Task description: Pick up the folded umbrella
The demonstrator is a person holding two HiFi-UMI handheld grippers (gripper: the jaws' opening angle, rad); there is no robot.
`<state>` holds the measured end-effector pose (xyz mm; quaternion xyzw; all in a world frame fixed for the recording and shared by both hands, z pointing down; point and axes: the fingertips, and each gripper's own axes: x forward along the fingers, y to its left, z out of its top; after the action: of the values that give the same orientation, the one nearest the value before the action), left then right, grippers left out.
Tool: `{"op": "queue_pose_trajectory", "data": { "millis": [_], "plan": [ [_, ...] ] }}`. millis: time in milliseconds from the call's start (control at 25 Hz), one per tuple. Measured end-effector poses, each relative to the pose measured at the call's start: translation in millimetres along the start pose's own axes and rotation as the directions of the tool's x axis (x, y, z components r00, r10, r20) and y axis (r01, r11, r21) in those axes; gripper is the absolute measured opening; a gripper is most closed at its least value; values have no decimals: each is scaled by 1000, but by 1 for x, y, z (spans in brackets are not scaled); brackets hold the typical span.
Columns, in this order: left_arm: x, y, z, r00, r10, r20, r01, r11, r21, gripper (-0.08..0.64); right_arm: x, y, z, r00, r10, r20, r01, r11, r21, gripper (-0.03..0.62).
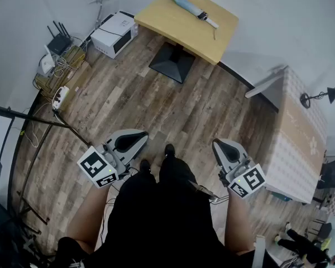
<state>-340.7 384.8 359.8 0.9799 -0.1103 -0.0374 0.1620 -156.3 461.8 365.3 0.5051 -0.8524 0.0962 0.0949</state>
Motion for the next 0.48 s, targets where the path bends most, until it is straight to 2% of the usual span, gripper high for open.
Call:
{"op": "queue_pose_trajectory", "data": {
  "millis": [120, 360, 480],
  "plan": [
    [5, -4, -1, 1000, -9, -23, 10, 1000, 20, 7, -1, 13, -3, 999, 39, -6, -39, 999, -7, 18],
    [22, 4, -5, 999, -16, -50, 16, 1000, 3, 6, -8, 1, -4, 1000, 11, 12, -11, 1000, 14, 18],
    [38, 6, -3, 998, -31, -56, 31, 999, 13, 8, -14, -16, 1, 997, -6, 83, 1, 999, 49, 20]
  ]
}}
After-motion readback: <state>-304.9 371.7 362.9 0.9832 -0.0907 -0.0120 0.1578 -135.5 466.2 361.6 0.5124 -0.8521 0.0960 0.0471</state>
